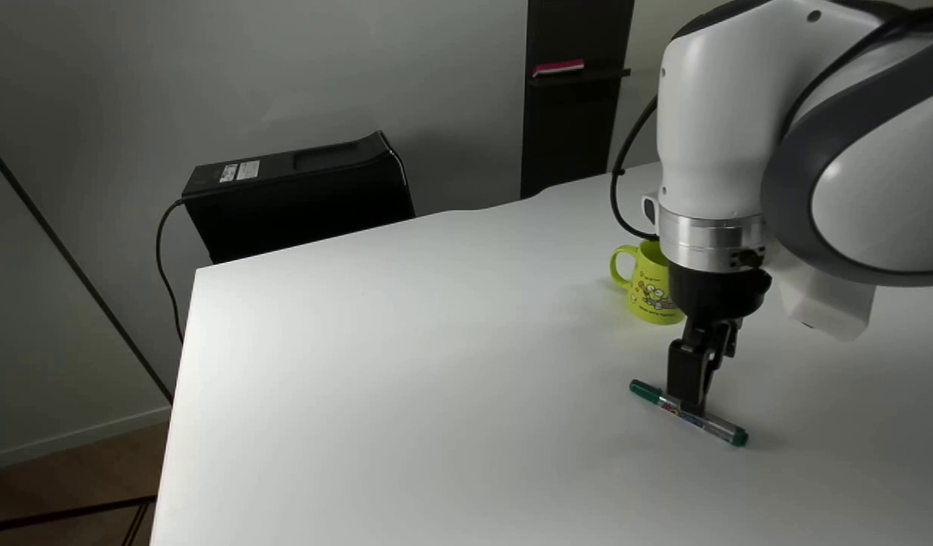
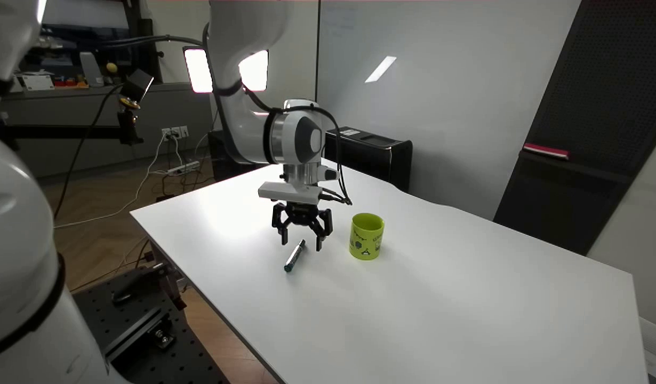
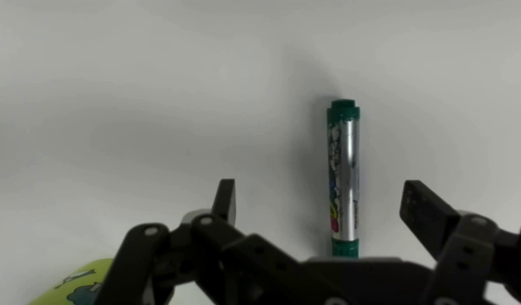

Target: Put the marker in the mug

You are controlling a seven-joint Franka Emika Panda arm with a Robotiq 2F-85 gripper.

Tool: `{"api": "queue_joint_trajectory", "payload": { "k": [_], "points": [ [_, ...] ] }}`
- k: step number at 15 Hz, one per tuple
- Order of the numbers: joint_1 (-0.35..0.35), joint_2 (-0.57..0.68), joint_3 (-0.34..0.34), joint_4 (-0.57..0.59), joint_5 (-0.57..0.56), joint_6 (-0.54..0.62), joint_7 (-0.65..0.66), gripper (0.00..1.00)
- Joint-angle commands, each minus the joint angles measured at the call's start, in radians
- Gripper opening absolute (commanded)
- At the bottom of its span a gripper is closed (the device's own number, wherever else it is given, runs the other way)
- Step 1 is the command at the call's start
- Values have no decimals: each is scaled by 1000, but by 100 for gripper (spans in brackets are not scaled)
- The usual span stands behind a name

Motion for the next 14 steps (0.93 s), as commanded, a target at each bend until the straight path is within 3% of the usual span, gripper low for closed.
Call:
{"api": "queue_joint_trajectory", "payload": {
  "k": [1,4,5,14],
  "points": [
    [9,-53,-6,-66,4,73,33,100],
    [6,-75,2,-116,9,123,10,100],
    [7,-30,-3,-64,5,97,-4,100],
    [7,-28,-2,-71,5,101,-7,100]
  ]
}}
